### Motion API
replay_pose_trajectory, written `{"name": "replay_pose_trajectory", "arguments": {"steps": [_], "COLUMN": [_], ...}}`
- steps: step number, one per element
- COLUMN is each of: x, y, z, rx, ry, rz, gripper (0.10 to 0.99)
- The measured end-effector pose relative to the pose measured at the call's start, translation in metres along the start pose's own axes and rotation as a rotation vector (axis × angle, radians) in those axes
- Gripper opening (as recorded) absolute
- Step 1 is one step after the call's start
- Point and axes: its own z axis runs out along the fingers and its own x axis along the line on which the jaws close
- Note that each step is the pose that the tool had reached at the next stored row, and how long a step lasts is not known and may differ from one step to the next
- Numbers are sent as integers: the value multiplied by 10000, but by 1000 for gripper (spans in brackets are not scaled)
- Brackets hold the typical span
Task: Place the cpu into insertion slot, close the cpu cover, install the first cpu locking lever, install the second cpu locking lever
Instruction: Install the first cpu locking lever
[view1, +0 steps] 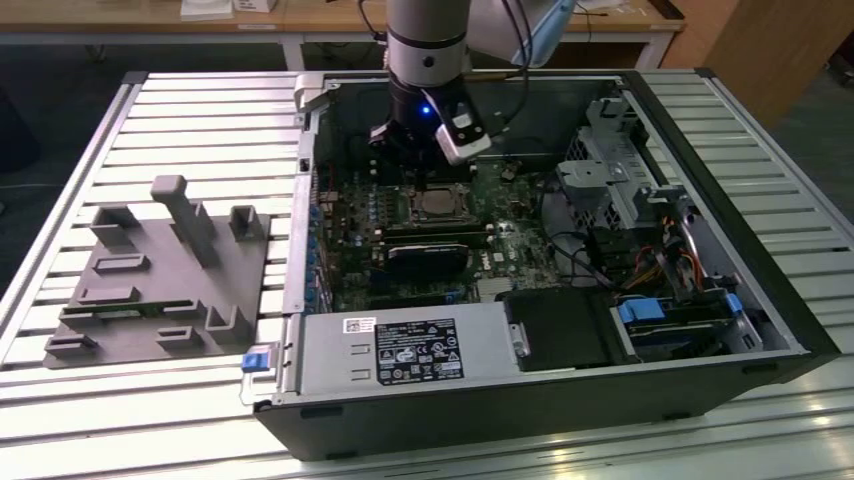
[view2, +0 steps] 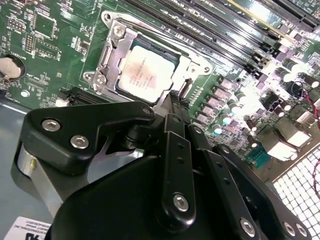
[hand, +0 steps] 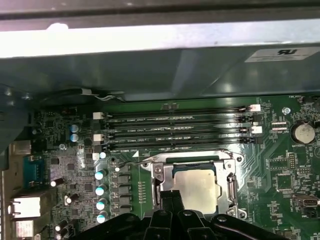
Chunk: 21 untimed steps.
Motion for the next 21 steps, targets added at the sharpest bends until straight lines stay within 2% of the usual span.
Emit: {"name": "replay_pose_trajectory", "arguments": {"steps": [21], "x": [311], "y": [-22], "z": [-5], "rx": [-6], "ry": [0], "rz": [1], "gripper": [106]}}
